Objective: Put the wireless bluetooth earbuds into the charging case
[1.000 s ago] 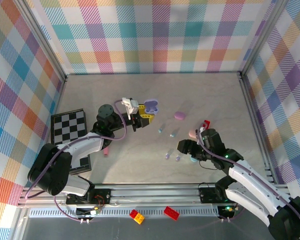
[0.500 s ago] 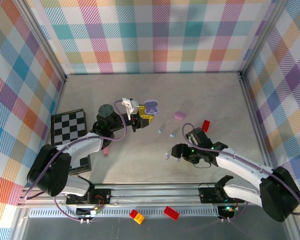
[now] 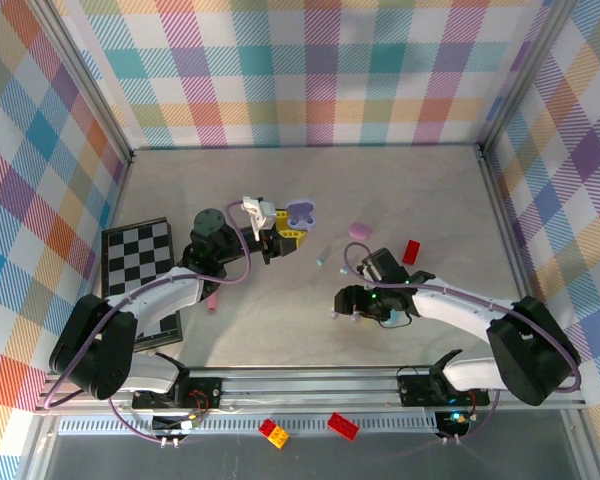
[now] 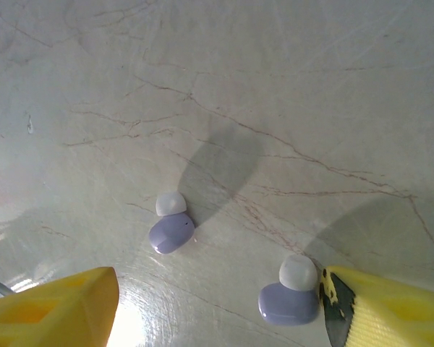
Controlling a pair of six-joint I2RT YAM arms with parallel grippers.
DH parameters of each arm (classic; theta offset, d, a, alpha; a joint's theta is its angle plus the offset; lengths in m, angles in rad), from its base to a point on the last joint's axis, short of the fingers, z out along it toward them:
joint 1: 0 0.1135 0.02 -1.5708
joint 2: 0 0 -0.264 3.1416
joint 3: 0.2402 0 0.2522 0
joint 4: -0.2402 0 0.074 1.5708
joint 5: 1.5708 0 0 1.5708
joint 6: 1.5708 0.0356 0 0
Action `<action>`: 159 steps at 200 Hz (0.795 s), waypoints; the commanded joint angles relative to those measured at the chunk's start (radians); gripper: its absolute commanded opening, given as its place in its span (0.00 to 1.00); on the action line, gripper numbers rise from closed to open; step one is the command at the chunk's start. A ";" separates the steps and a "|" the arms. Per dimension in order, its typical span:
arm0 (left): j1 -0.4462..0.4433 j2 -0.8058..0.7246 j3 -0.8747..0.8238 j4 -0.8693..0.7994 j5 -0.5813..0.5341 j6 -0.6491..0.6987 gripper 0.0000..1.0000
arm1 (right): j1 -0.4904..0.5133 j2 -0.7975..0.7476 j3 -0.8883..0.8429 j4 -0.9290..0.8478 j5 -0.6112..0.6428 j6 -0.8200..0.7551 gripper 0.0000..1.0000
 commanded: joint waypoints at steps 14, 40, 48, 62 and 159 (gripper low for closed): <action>0.012 -0.024 -0.010 0.003 0.000 0.016 0.39 | 0.022 -0.005 0.000 0.011 -0.038 -0.007 0.73; 0.012 -0.024 -0.009 0.003 -0.001 0.016 0.39 | 0.042 -0.012 -0.013 0.011 -0.044 0.015 0.73; 0.012 -0.024 -0.008 0.003 0.000 0.015 0.39 | 0.050 -0.013 -0.015 0.009 -0.044 0.019 0.73; 0.012 -0.024 -0.010 0.004 -0.002 0.015 0.39 | 0.065 -0.012 -0.014 0.014 -0.048 0.025 0.73; 0.014 -0.007 -0.011 0.024 -0.006 0.008 0.39 | 0.167 -0.009 -0.002 0.034 -0.047 0.056 0.74</action>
